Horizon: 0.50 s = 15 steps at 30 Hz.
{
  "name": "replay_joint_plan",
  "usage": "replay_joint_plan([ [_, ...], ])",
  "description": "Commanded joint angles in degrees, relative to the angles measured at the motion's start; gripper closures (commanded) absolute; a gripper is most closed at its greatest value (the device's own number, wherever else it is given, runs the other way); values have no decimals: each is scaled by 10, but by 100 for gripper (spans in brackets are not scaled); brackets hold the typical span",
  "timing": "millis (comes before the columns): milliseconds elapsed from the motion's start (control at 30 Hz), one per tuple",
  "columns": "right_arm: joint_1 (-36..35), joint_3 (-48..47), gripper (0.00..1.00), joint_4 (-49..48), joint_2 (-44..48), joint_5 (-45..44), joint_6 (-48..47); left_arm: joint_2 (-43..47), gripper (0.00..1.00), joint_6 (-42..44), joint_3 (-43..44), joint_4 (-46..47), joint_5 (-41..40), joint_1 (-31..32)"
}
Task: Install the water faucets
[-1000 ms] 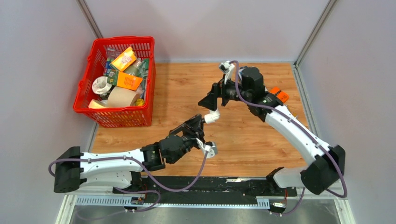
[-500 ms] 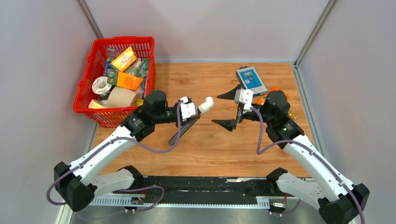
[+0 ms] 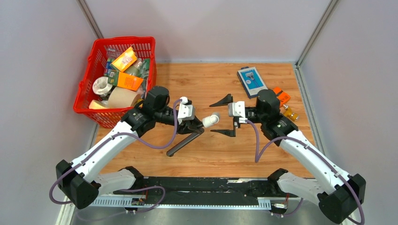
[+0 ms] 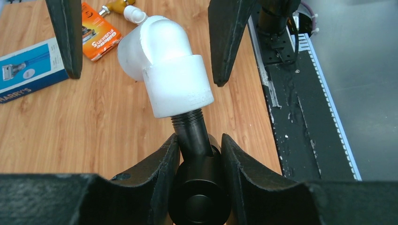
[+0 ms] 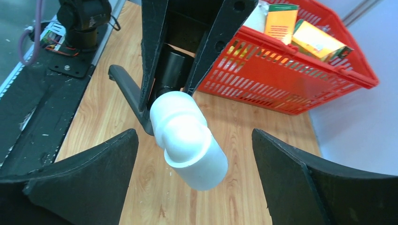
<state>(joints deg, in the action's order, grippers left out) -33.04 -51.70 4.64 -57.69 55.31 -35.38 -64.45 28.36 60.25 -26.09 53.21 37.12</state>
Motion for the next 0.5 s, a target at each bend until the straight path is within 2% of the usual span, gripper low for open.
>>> replay_joint_plan([
  [0, -12, -48, 4, 55, -25, 60, -49, 25, 100, 2, 10, 34, 59, 0],
  [167, -14, -67, 11, 79, -44, 66, -45, 27, 100, -6, 7, 44, 45, 0],
  [300, -15, -87, 23, 100, -65, 74, -30, 40, 100, -14, -14, 67, 9, 0],
  [400, -15, -100, 36, 108, -82, 83, -6, 61, 100, -25, -32, 103, -38, 0],
  [467, -14, -113, 50, 110, -100, 88, 24, 76, 100, -28, -45, 123, -75, 0],
])
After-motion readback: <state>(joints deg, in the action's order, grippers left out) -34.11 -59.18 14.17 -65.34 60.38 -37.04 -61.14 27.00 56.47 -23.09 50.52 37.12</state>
